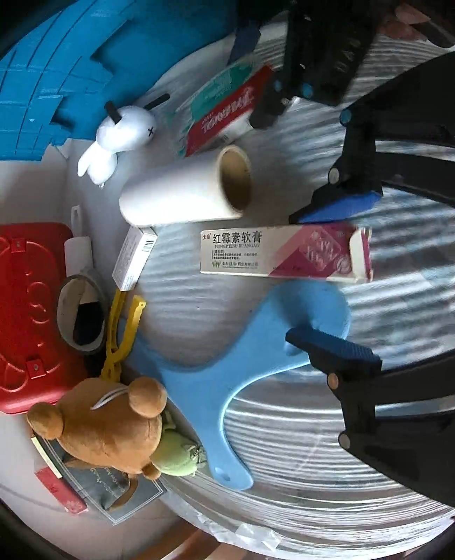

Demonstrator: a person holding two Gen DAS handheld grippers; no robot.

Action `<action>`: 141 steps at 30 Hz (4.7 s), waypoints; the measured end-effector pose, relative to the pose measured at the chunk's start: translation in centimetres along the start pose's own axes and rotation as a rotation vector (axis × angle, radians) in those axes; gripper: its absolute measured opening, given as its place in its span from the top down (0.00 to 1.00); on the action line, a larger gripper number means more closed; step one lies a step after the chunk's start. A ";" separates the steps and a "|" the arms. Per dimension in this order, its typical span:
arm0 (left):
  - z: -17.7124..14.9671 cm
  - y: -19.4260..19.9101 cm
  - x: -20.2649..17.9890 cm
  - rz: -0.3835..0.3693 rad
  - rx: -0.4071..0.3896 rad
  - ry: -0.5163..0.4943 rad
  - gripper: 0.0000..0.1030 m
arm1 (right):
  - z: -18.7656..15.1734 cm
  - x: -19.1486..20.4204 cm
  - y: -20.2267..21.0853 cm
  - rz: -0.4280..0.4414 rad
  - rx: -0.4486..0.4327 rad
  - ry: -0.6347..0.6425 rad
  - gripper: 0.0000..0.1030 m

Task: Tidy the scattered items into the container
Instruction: 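Grasp the white ointment box with left gripper while right grasps the Tylenol box, then carry both boxes over the blue crate and open both grippers to drop them, then withdraw both grippers from the crate toward the bed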

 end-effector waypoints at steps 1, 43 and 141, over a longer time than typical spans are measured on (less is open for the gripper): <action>-0.2 0.2 0.1 -0.001 0.000 0.005 0.50 | -0.2 0.6 0.2 0.005 -0.002 0.012 0.26; 1.6 11.3 4.3 -0.081 -0.177 0.035 0.73 | 1.2 6.2 11.1 0.018 -0.122 0.031 0.31; 16.3 30.9 -1.6 0.003 -0.335 0.032 0.23 | 13.8 -15.0 38.6 0.042 -0.333 0.012 0.00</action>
Point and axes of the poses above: each gripper's, at about its wrist camera, not at the fingertips, and y roughly against the way its jaws point, x to its left, z to its top, the point moved 2 cm from there along -y, roughly the way its jaws point, and after that the axes turned 10 degrees about y, right-handed, at the moved point
